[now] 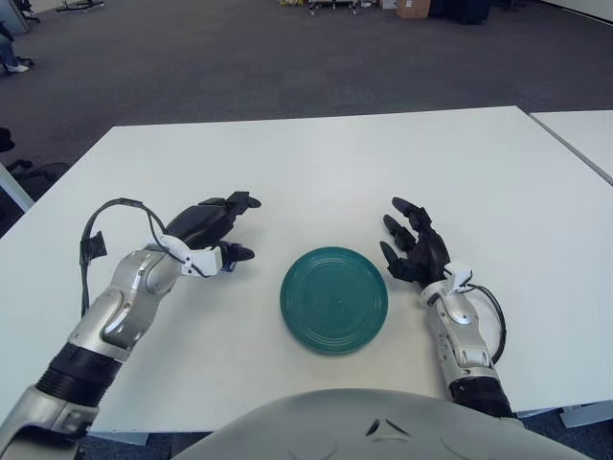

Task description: Put the gum into the plate.

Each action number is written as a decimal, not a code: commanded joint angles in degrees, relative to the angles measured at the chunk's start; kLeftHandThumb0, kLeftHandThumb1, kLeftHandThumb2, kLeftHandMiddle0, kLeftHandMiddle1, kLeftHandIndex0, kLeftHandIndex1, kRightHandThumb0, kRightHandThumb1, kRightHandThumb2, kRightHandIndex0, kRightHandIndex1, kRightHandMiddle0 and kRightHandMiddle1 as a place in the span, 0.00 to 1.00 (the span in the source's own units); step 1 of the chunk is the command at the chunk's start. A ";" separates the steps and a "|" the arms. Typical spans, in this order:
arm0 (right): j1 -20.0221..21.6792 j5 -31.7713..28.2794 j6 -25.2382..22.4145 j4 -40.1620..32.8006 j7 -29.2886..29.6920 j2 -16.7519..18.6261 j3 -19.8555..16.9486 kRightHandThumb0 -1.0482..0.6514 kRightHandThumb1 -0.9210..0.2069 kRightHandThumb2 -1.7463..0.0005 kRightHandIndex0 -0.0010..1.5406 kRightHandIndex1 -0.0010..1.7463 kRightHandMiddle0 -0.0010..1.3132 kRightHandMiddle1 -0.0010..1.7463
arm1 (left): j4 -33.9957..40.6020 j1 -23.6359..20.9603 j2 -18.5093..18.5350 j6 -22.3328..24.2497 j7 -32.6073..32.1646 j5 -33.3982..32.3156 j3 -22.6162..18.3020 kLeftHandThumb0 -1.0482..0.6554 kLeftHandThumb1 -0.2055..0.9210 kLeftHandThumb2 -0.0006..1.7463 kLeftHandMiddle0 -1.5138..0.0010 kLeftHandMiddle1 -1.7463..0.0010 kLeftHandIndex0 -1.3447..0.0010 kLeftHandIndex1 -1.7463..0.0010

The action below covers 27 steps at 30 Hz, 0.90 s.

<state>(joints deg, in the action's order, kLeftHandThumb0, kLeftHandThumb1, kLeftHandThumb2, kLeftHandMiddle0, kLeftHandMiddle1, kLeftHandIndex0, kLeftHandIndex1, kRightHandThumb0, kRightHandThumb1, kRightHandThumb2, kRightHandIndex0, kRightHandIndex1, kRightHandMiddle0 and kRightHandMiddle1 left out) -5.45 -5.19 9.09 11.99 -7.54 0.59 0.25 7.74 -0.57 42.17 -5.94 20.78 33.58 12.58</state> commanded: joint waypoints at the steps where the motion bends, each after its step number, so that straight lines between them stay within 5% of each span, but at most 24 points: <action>1: -3.16 0.87 -5.97 4.54 1.38 -0.18 -0.05 0.21 0.16 0.76 0.19 0.00 0.00 0.33 | -2.19 -2.78 3.31 -1.79 3.94 0.94 0.62 0.15 1.00 0.13 0.79 0.95 1.00 0.47; 8: -3.09 -0.54 -6.78 4.84 1.61 0.18 -0.97 0.23 0.14 0.82 0.20 0.01 0.00 0.34 | -7.92 -5.25 6.76 -7.69 4.65 3.51 1.31 0.13 1.00 0.11 0.82 0.98 1.00 0.53; 15: -3.36 -1.94 -6.97 4.58 1.08 0.30 -1.85 0.27 0.30 0.68 0.24 0.00 0.00 0.37 | -18.12 -8.26 7.59 -14.51 -0.53 8.08 3.34 0.10 1.00 0.10 0.85 1.00 1.00 0.55; 27: -3.71 -3.12 -9.07 3.38 0.65 -0.51 -2.62 0.25 0.37 0.66 0.25 0.01 0.00 0.35 | -23.95 -10.69 6.64 -15.97 -1.55 9.99 4.98 0.06 1.00 0.08 0.91 1.00 1.00 0.55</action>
<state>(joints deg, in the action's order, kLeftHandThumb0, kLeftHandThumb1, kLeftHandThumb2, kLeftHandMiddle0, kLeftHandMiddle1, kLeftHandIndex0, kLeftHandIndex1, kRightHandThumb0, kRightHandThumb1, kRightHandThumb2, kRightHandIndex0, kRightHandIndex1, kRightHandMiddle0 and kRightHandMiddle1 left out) -5.16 -7.79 6.89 11.32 -7.60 0.68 -1.29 -15.30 -9.54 48.99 -22.11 19.90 42.84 17.15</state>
